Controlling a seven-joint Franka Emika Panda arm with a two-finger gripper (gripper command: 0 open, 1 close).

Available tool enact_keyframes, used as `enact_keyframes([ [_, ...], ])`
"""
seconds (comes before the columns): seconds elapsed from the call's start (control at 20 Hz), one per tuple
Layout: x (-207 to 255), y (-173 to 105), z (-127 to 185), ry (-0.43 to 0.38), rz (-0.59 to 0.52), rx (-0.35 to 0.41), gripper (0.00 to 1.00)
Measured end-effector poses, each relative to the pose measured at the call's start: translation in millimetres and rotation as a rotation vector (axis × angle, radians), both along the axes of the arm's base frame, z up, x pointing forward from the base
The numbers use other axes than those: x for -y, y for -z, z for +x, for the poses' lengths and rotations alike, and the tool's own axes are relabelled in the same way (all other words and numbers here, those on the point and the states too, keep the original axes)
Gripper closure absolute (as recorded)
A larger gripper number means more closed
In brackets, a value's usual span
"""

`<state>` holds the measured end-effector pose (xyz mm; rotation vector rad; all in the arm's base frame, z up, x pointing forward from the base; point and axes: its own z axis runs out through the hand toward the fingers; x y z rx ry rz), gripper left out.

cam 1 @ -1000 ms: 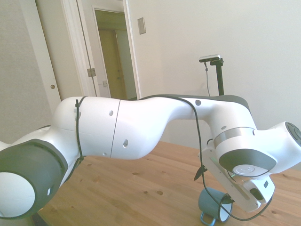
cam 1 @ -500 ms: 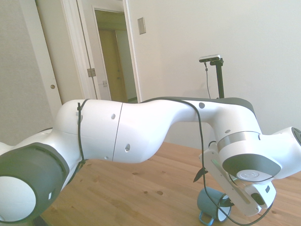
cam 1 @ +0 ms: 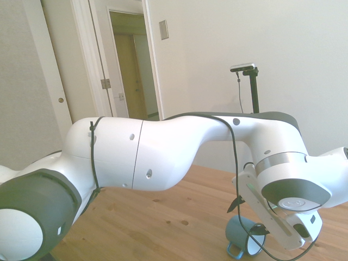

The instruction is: Flip the mug upright

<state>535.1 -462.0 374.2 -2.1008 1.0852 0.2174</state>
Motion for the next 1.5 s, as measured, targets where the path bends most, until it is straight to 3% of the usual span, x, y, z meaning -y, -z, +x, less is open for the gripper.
enact_keyframes([
  [0.55,1,0,1,0.001,0.001,0.002,1.00],
  [1.05,-7,-23,6,-0.008,-0.008,0.013,1.00],
  [1.3,-21,-60,18,0.002,-0.081,0.039,1.00],
  [1.5,-43,-102,29,0.021,-0.274,0.071,1.00],
])
